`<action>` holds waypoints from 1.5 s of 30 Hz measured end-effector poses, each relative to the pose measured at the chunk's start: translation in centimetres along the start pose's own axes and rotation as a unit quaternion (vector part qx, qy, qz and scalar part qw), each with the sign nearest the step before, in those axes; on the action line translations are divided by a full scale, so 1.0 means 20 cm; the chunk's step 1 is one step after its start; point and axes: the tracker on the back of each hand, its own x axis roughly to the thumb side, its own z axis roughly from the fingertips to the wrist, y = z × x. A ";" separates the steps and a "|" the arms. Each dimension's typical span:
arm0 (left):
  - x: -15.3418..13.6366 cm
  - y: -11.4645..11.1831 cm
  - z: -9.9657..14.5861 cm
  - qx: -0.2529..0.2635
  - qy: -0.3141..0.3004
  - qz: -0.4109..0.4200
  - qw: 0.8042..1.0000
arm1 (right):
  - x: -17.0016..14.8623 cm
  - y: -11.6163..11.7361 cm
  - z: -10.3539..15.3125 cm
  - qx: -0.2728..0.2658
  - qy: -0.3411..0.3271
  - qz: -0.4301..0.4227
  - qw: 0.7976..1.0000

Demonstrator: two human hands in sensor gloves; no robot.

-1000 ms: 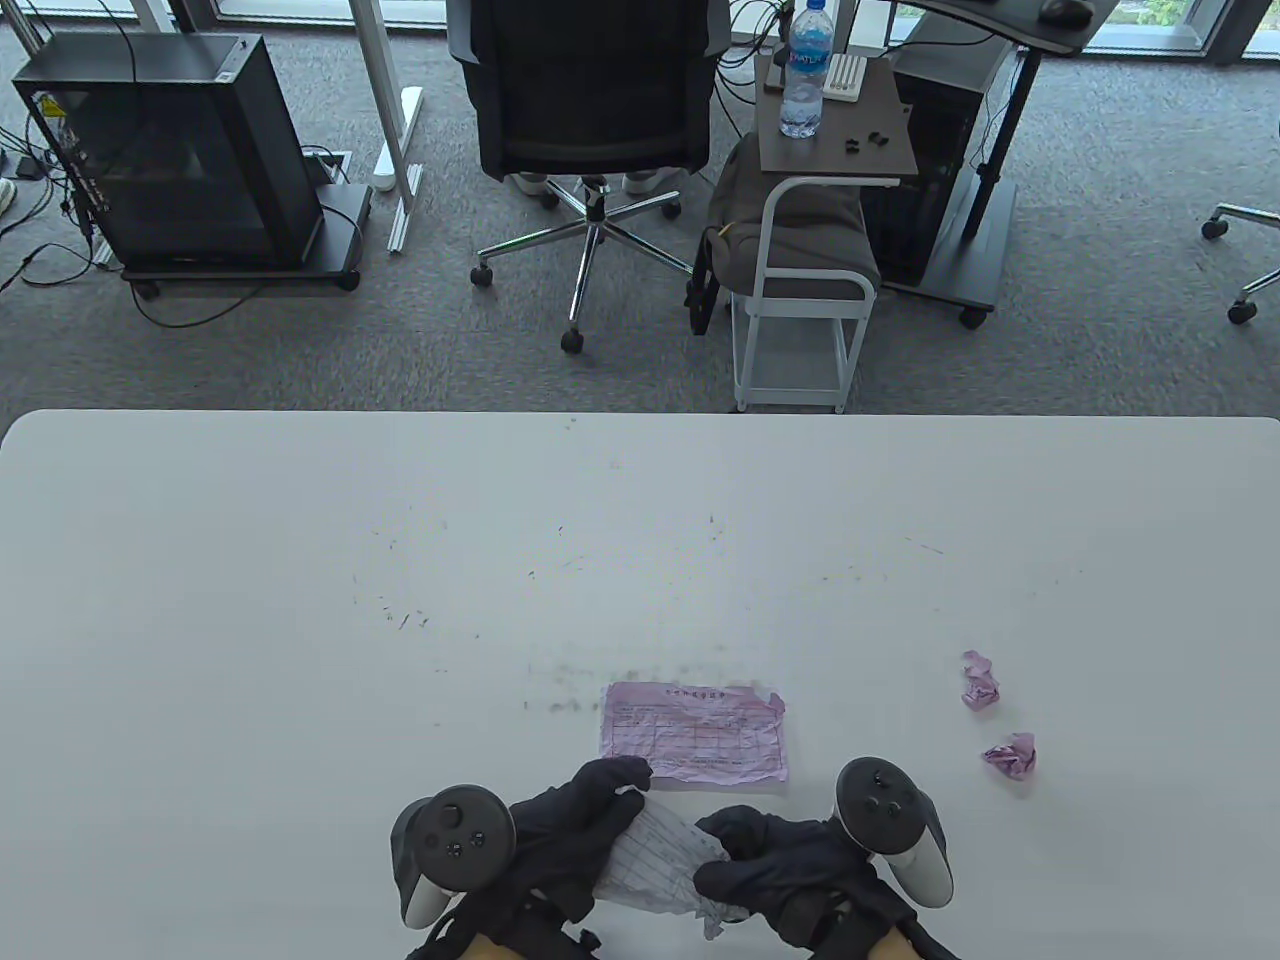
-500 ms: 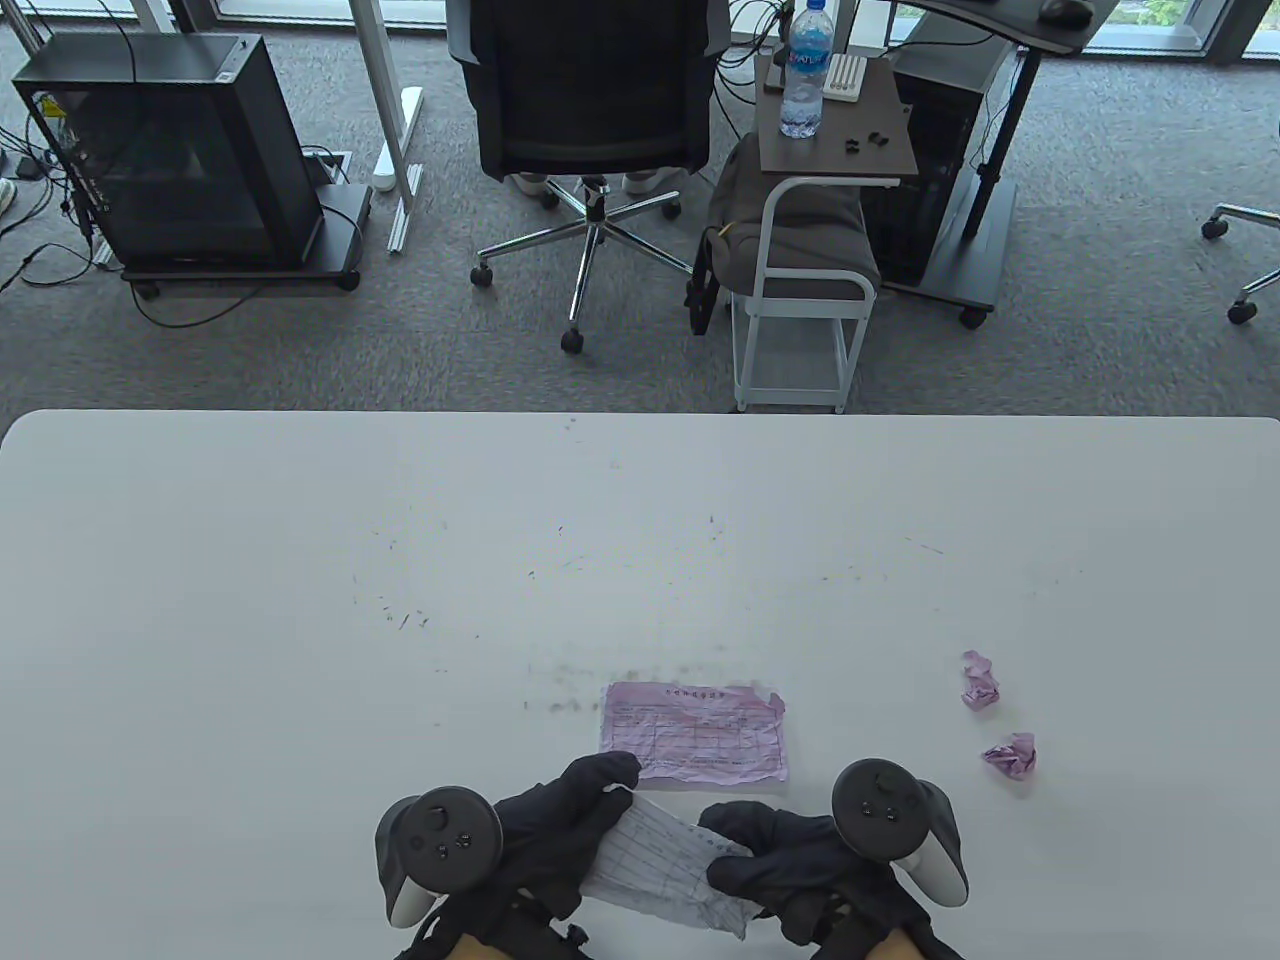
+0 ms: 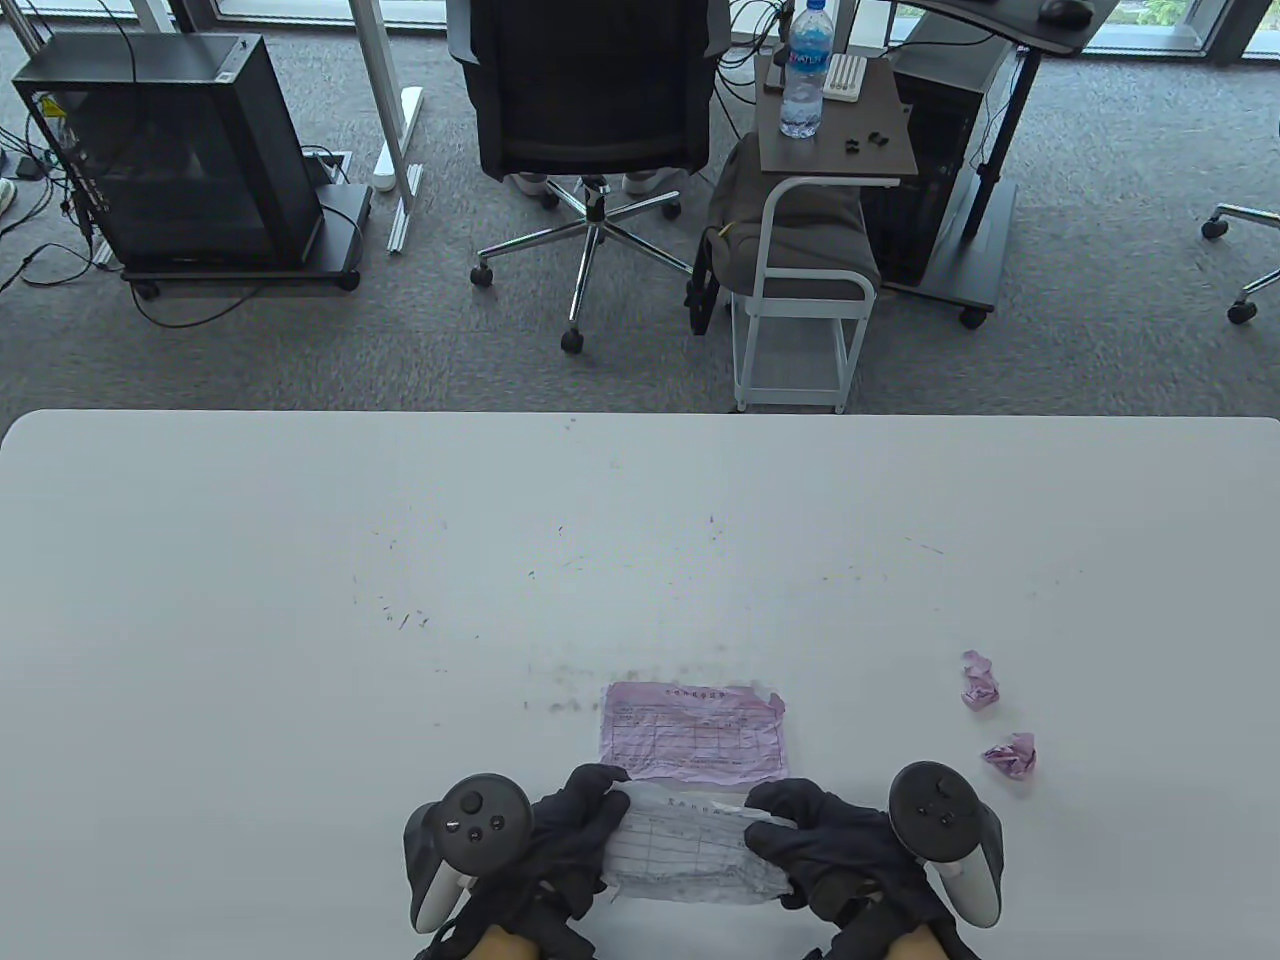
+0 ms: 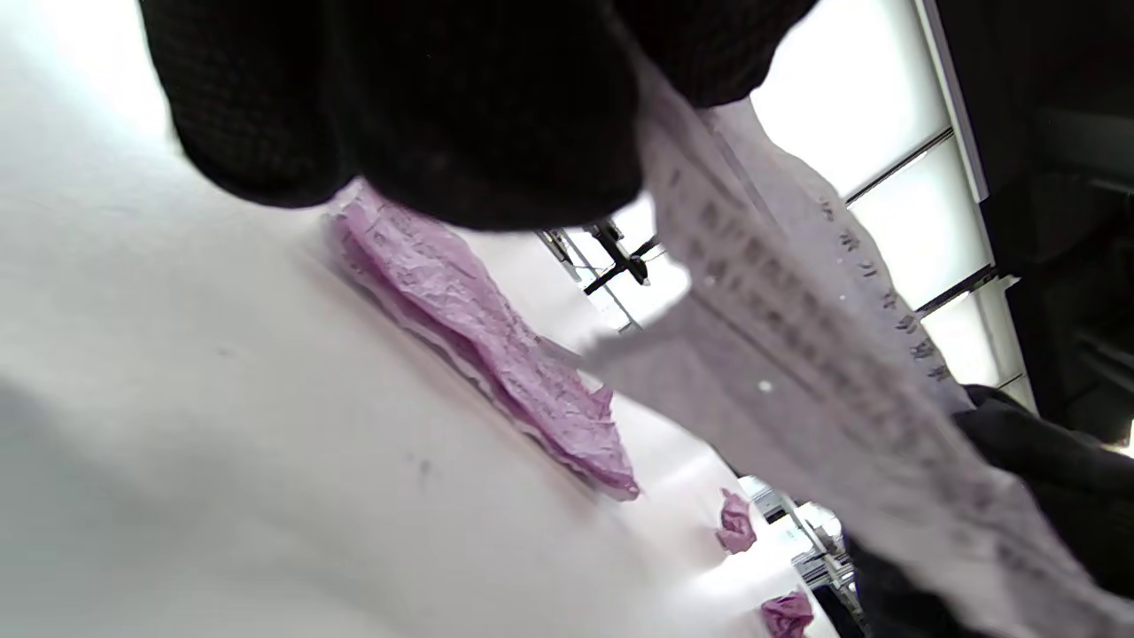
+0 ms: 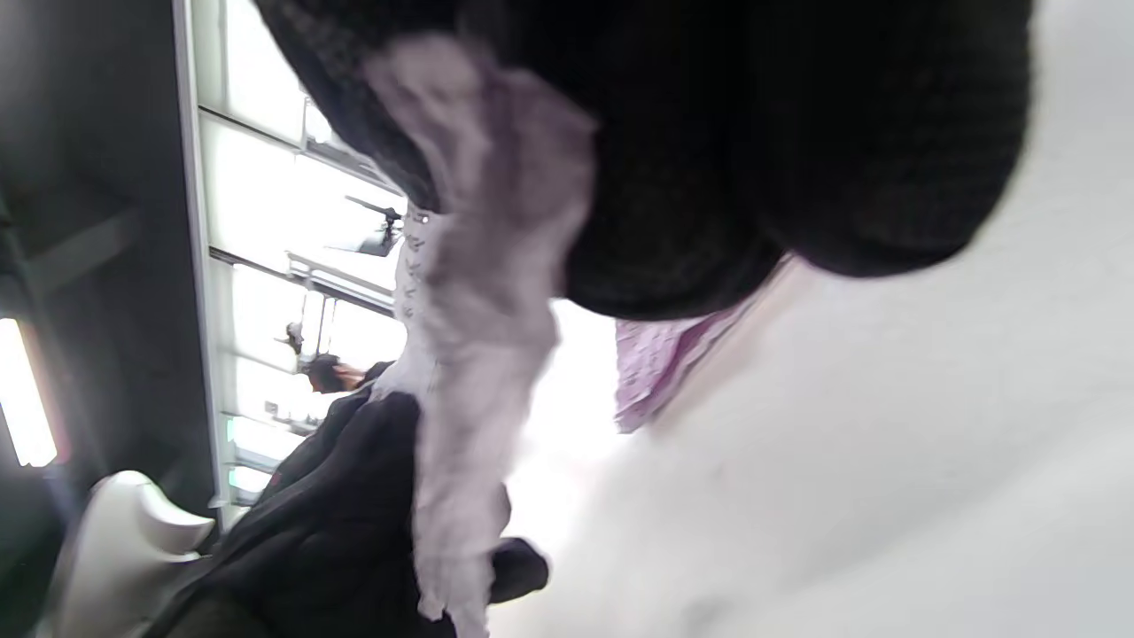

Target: Flatten crumpled invoices and stack

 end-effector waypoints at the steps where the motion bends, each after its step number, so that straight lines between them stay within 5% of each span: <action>1: 0.00 0.00 0.00 -0.005 -0.001 -0.036 0.999 | -0.01 0.01 0.00 -0.002 0.013 0.026 1.000; 9: 0.00 -0.06 -0.02 -0.086 0.033 -0.192 0.977 | 0.01 0.13 -0.02 0.020 0.058 0.207 0.976; 14: 0.04 -0.04 -0.02 -0.068 0.002 -0.226 0.972 | -0.01 0.15 -0.03 0.023 0.078 0.245 0.966; 19: 0.10 -0.14 -0.02 -0.186 -0.029 -0.256 0.948 | -0.03 0.15 -0.02 0.023 0.087 0.246 0.965; 28: 0.00 -0.28 -0.03 -0.330 0.089 -0.296 0.892 | -0.02 0.17 -0.03 0.024 0.057 0.274 0.960; 31: -0.01 -0.29 -0.04 -0.353 0.113 -0.320 0.872 | -0.02 0.16 -0.03 0.011 0.057 0.286 0.956; 45: -0.03 -0.28 -0.04 -0.371 0.168 -0.287 0.867 | -0.05 0.10 -0.01 -0.033 0.089 0.343 0.935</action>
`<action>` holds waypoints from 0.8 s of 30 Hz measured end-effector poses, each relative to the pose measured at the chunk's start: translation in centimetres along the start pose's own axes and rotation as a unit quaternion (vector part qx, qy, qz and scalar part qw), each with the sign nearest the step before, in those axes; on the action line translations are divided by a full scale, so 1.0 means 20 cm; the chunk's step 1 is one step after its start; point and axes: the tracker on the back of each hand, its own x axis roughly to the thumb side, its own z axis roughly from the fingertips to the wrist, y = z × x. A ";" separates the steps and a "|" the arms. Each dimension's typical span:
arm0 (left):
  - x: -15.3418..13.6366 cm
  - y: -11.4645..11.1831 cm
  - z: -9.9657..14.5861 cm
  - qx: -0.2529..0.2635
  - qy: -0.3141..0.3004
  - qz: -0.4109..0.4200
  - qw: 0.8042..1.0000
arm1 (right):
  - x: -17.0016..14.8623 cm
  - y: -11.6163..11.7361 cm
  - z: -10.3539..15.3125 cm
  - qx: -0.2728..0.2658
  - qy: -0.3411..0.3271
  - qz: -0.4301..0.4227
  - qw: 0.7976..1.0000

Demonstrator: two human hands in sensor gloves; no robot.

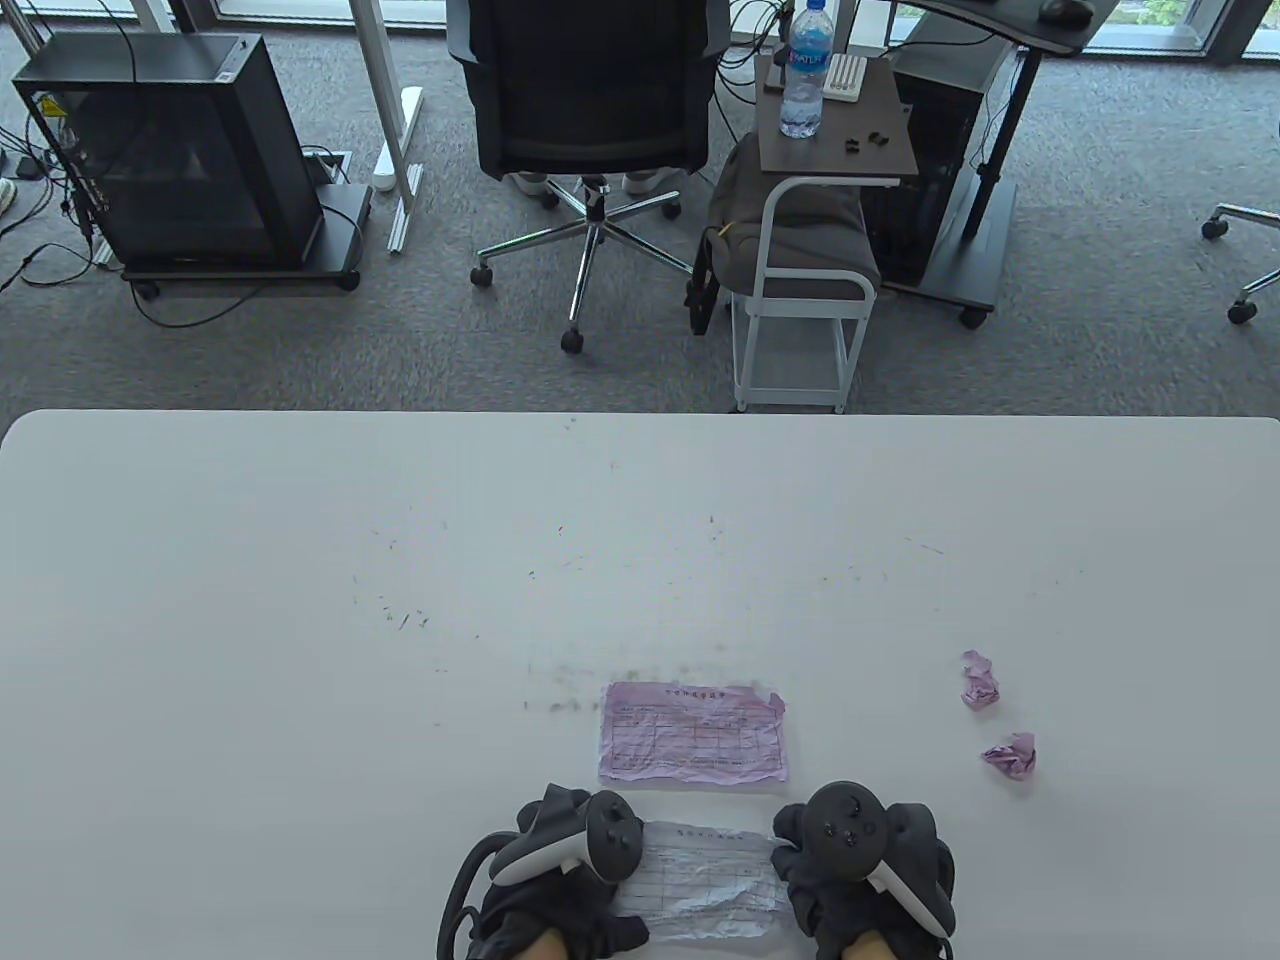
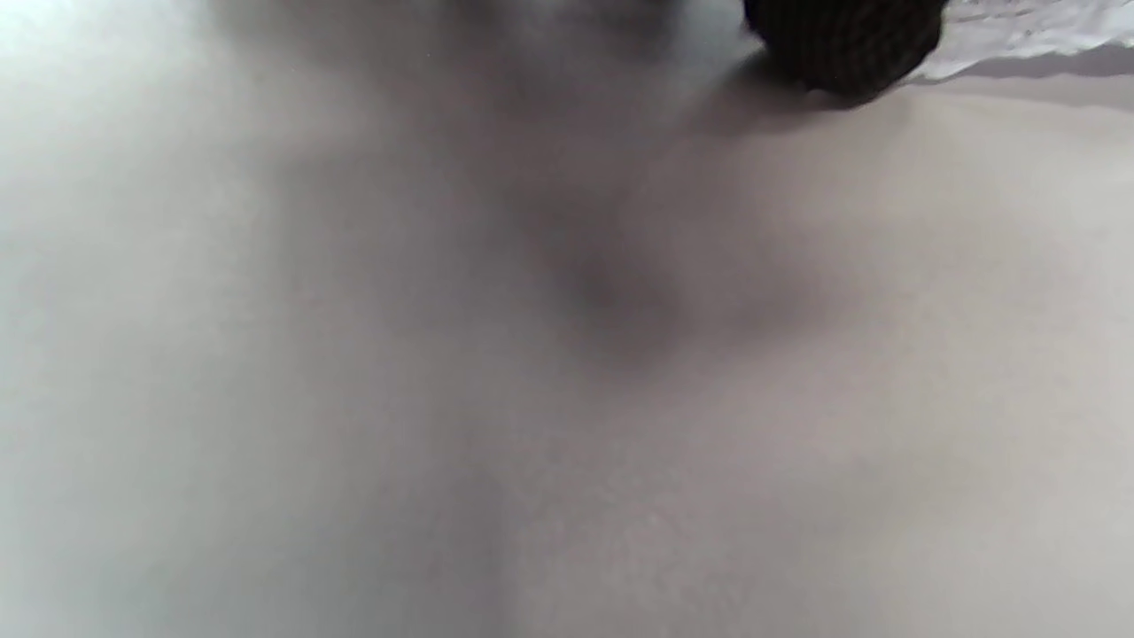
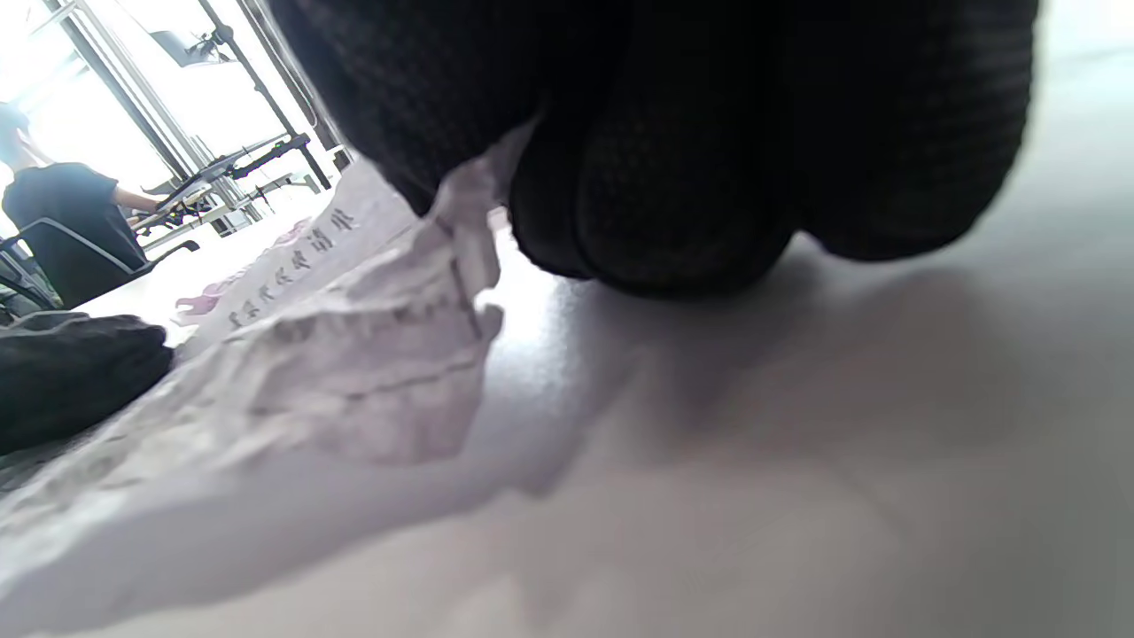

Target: Flatten crumpled invoices and stack

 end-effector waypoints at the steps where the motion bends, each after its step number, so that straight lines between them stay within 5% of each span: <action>1: 0.00 0.00 0.00 0.001 0.000 0.000 1.000 | 0.00 0.00 0.00 -0.004 0.002 0.007 1.000; 9: -0.01 0.00 0.00 0.001 -0.001 0.010 1.000 | 0.00 -0.07 0.02 -0.053 0.009 -0.018 0.998; 13: -0.01 0.00 0.00 0.003 0.000 0.012 1.000 | 0.14 -0.13 0.08 -0.096 -0.123 -0.043 0.987; 18: -0.01 0.00 0.00 0.003 -0.004 0.018 1.000 | 0.33 0.00 0.10 0.033 -0.269 -0.010 0.963; 24: -0.01 0.01 0.00 0.003 -0.004 0.020 1.000 | 0.46 0.17 0.14 0.130 -0.343 0.114 0.923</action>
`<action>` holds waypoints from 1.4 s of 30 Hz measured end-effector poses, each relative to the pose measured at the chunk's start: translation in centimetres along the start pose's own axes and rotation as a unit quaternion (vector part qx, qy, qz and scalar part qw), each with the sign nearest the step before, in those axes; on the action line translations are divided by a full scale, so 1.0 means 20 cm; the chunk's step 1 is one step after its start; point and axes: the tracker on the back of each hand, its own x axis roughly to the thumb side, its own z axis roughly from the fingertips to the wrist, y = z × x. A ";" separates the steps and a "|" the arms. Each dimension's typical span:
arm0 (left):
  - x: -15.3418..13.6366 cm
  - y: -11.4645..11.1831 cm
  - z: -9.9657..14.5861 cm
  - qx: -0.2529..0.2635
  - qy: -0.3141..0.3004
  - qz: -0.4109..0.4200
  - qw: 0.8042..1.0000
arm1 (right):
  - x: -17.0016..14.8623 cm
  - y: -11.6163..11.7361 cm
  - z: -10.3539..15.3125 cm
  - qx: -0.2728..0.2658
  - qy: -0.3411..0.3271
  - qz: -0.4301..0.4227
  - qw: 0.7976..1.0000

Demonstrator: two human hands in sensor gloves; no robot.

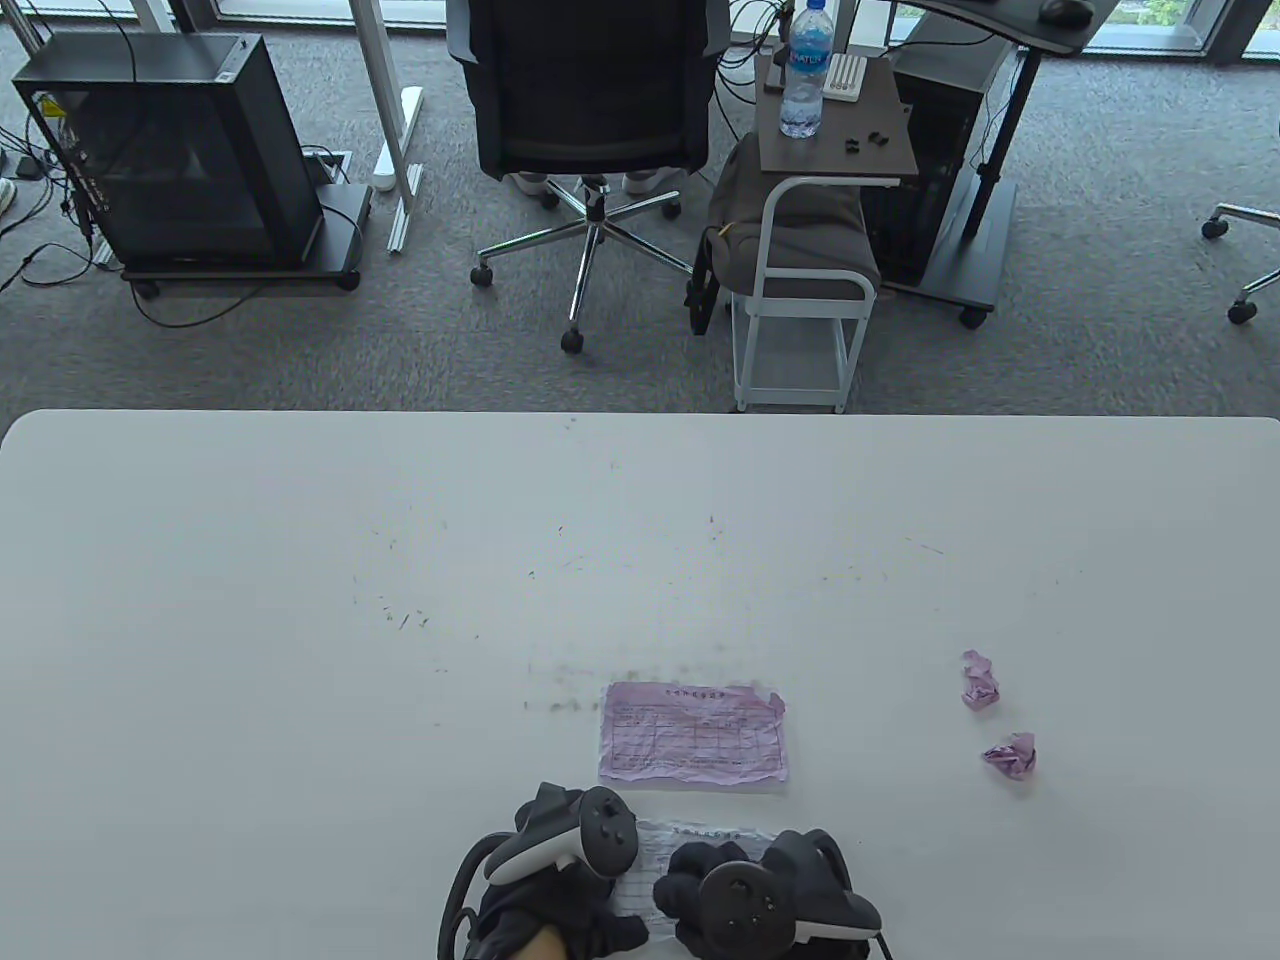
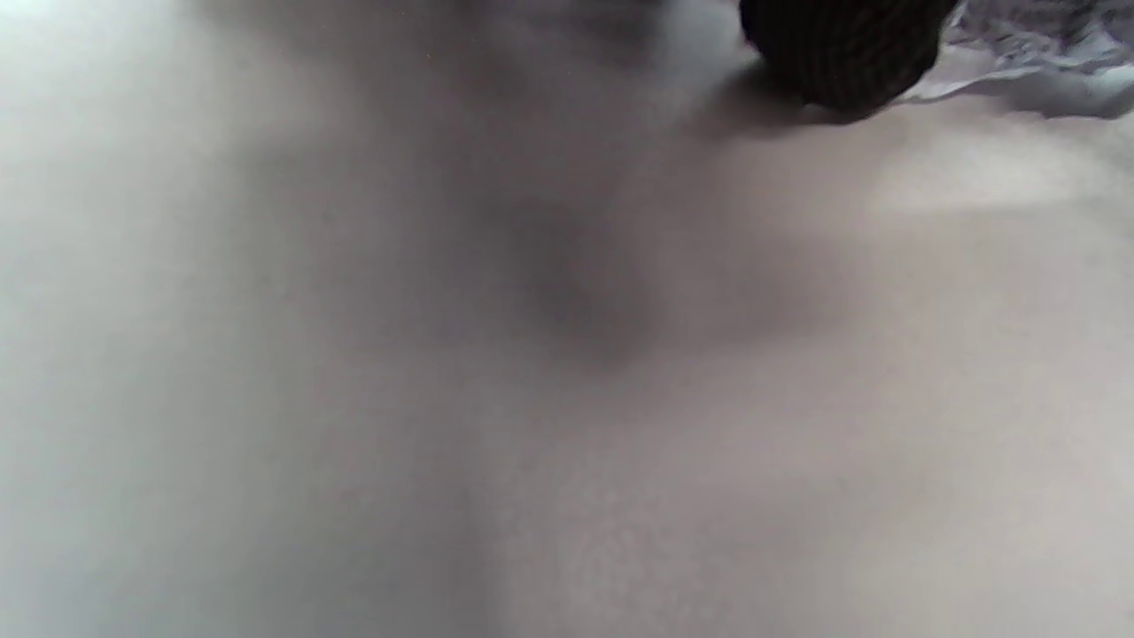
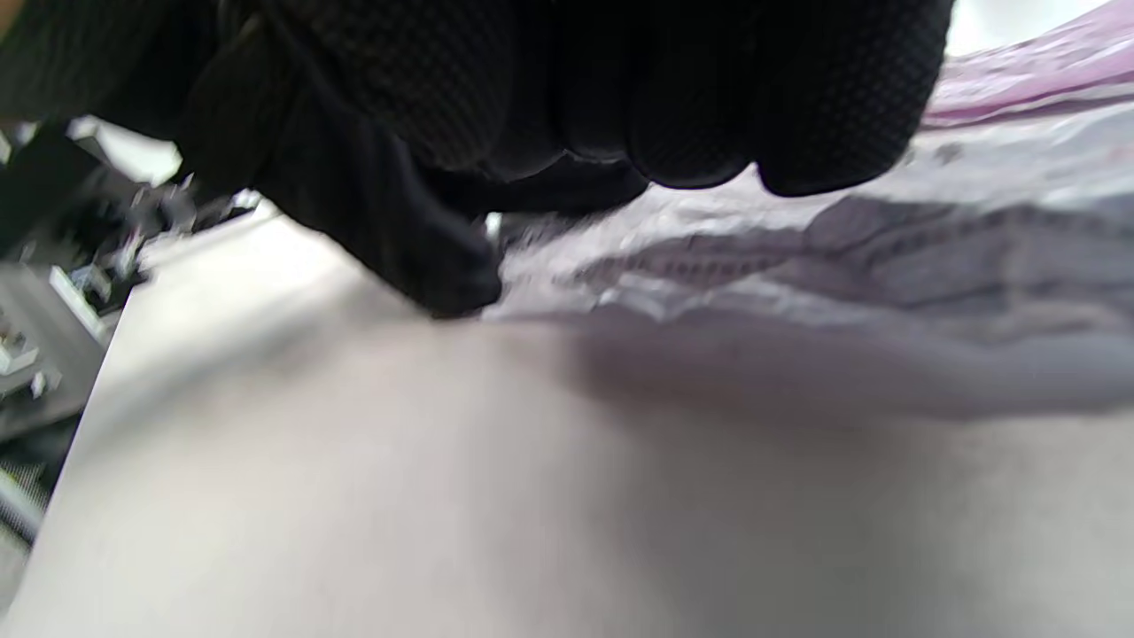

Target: Flatten crumpled invoices and stack

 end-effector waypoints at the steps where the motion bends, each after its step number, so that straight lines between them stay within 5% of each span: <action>1: 0.00 0.00 0.00 0.000 -0.001 0.001 1.000 | 0.01 0.01 -0.01 0.014 0.000 0.008 1.000; 6: 0.00 0.00 0.00 0.000 -0.002 0.002 1.000 | -0.02 0.07 -0.04 0.128 0.035 0.018 0.991; 23: 0.00 0.00 0.01 -0.001 0.000 0.005 1.000 | -0.25 -0.01 0.06 0.120 0.248 -0.093 0.957; 34: 0.00 0.00 0.00 -0.001 -0.002 0.009 1.000 | -0.35 -0.01 0.13 0.139 0.310 -0.091 0.936; 36: 0.00 0.00 0.00 0.000 -0.003 0.010 1.000 | -0.36 -0.05 0.16 0.110 0.302 -0.088 0.943; 40: 0.00 0.00 0.01 -0.001 -0.003 0.010 1.000 | -0.31 -0.14 0.19 -0.060 0.255 -0.053 0.964; 42: 0.00 0.00 0.00 -0.001 -0.003 0.011 1.000 | -0.27 -0.14 0.16 -0.088 0.210 -0.035 0.973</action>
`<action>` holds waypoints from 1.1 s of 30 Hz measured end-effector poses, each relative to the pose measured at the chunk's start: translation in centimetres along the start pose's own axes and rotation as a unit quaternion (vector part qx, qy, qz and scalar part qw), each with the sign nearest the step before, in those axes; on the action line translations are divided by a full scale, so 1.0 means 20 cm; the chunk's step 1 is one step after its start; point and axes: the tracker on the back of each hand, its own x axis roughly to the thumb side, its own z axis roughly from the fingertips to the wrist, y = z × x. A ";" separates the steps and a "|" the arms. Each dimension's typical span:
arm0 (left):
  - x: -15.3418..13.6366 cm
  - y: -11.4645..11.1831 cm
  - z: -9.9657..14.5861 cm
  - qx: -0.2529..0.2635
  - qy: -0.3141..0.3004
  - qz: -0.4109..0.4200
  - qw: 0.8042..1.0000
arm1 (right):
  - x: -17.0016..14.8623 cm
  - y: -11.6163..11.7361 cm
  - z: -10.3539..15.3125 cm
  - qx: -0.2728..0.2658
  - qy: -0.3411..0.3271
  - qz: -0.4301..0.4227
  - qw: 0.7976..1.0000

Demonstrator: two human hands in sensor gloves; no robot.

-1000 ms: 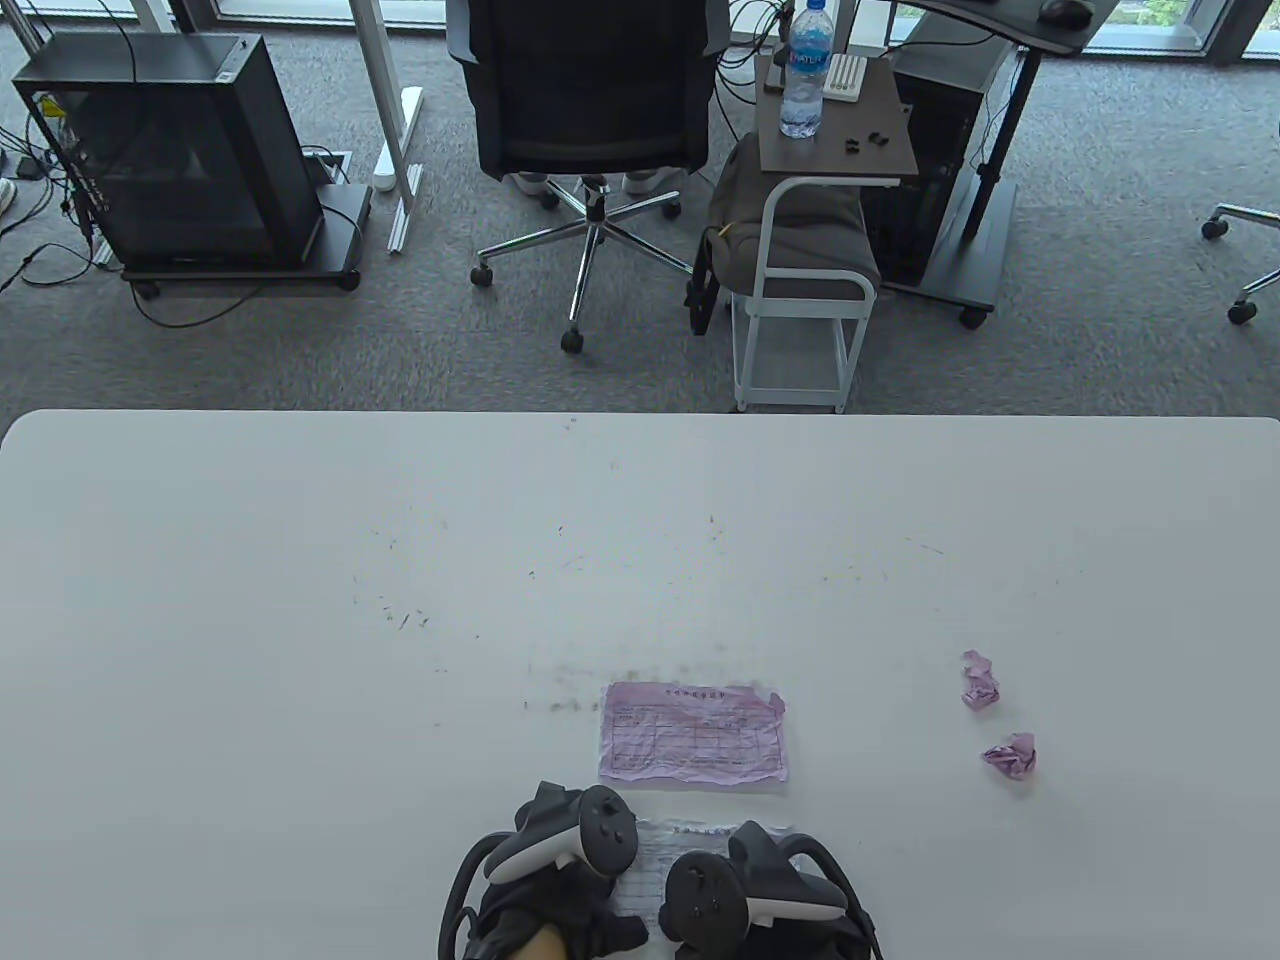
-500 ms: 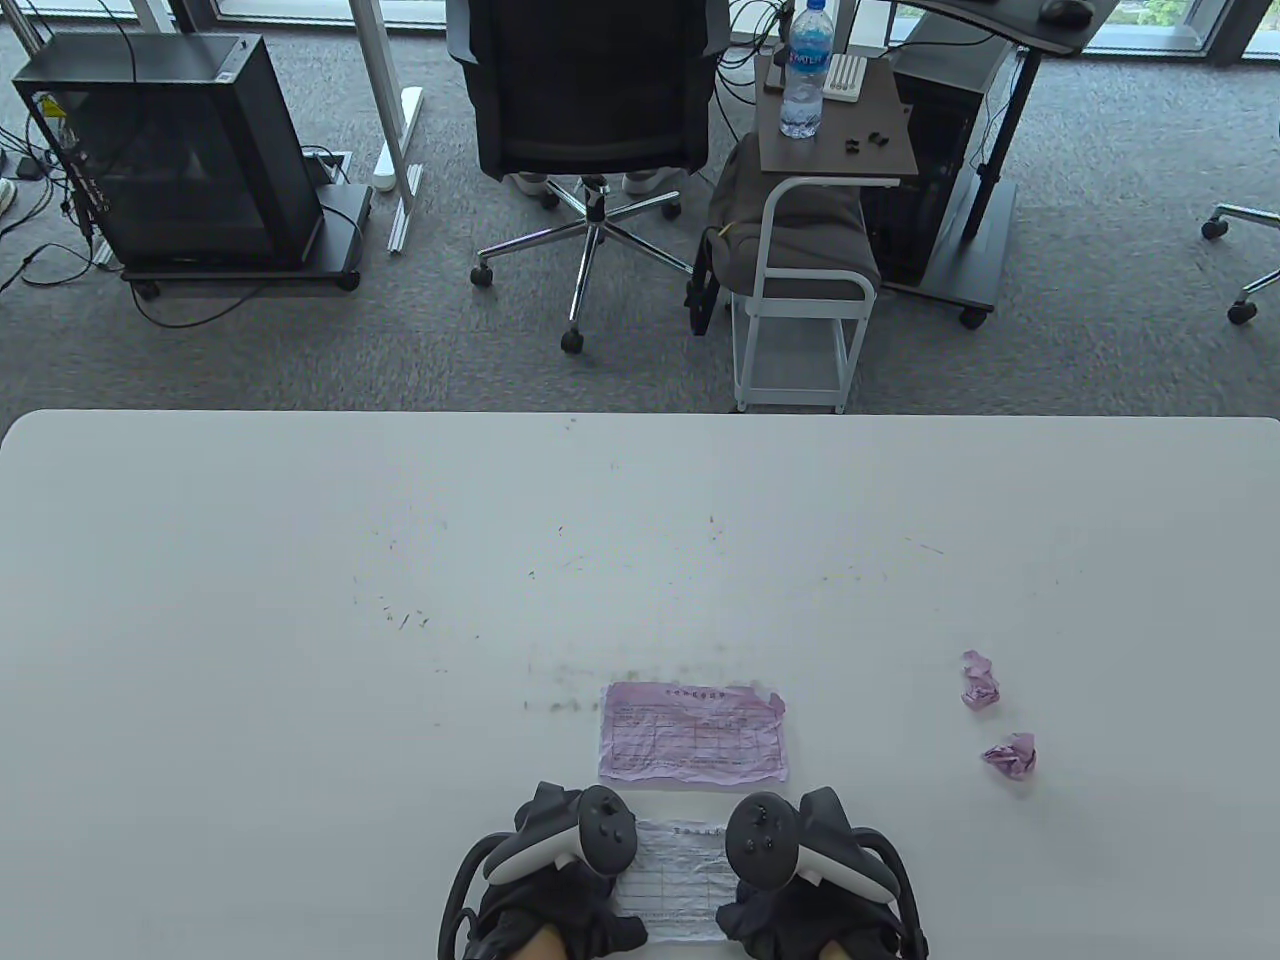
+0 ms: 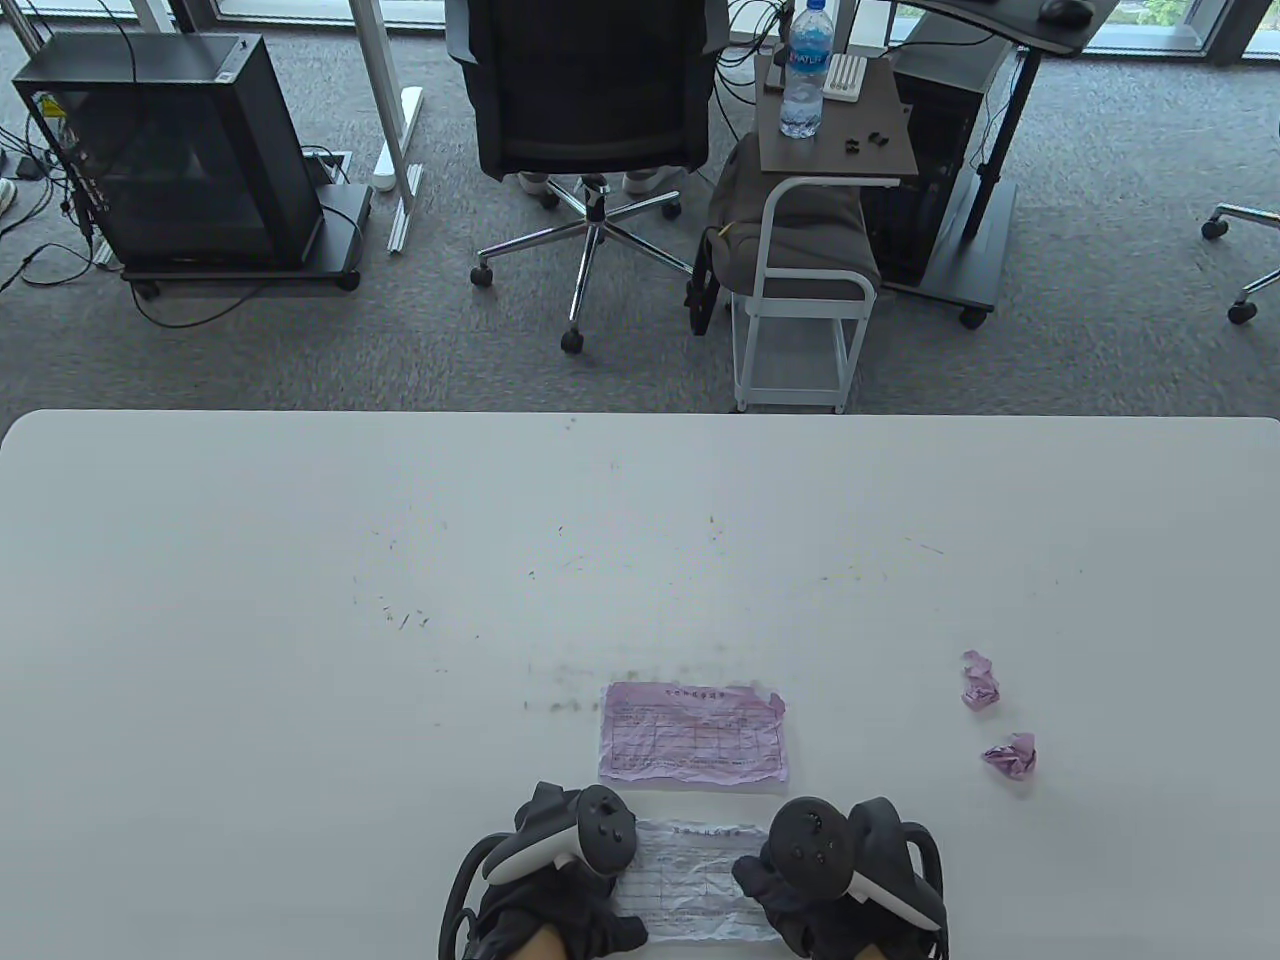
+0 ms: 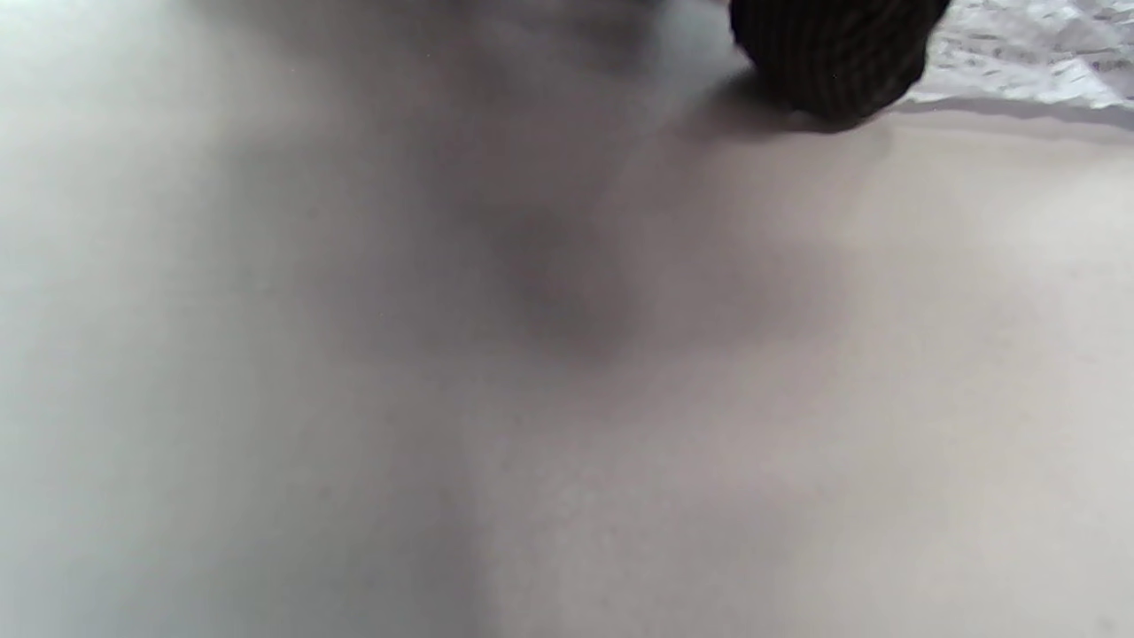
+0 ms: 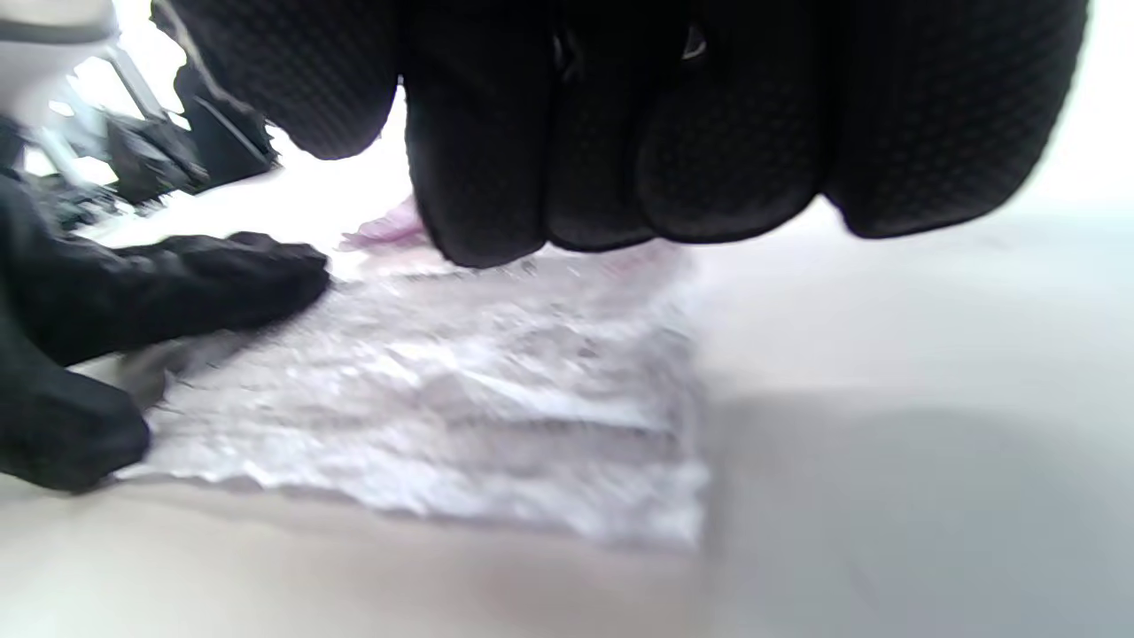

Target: Flatten crumpled invoices and stack

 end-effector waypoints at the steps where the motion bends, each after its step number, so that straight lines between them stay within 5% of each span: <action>1: 0.00 0.00 0.00 0.000 0.000 0.000 1.000 | 0.03 0.02 -0.01 -0.004 -0.031 0.003 1.000; 8: 0.00 0.00 0.00 0.000 -0.001 -0.003 1.000 | 0.21 0.18 -0.04 0.055 -0.139 0.081 0.985; 11: 0.00 0.00 0.00 -0.001 0.000 -0.005 1.000 | 0.19 0.24 -0.06 0.151 -0.089 0.086 0.981; 33: 0.01 0.00 0.00 0.000 0.002 -0.004 1.000 | 0.01 0.19 -0.08 0.134 0.176 0.114 0.969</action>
